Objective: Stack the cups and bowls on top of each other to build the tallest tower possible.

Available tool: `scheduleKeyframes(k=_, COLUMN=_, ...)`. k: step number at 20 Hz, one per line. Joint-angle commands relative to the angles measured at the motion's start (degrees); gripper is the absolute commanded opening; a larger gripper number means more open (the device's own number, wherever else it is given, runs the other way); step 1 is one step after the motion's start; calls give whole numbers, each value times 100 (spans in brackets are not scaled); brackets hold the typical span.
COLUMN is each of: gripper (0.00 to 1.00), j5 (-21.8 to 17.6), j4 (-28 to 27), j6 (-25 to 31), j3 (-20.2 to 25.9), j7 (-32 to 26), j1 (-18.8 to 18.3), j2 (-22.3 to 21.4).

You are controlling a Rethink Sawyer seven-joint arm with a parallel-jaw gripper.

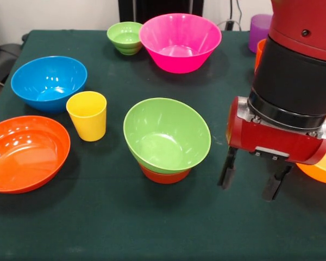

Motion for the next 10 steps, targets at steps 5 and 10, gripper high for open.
scheduleKeyframes(k=5, gripper=100, j5=59, j4=439, j6=206, j3=102, j7=760, j1=149, j2=-6)
scheduleKeyframes(k=10, gripper=100, j5=114, j4=379, j6=207, j3=40, j7=744, j1=159, j2=45)
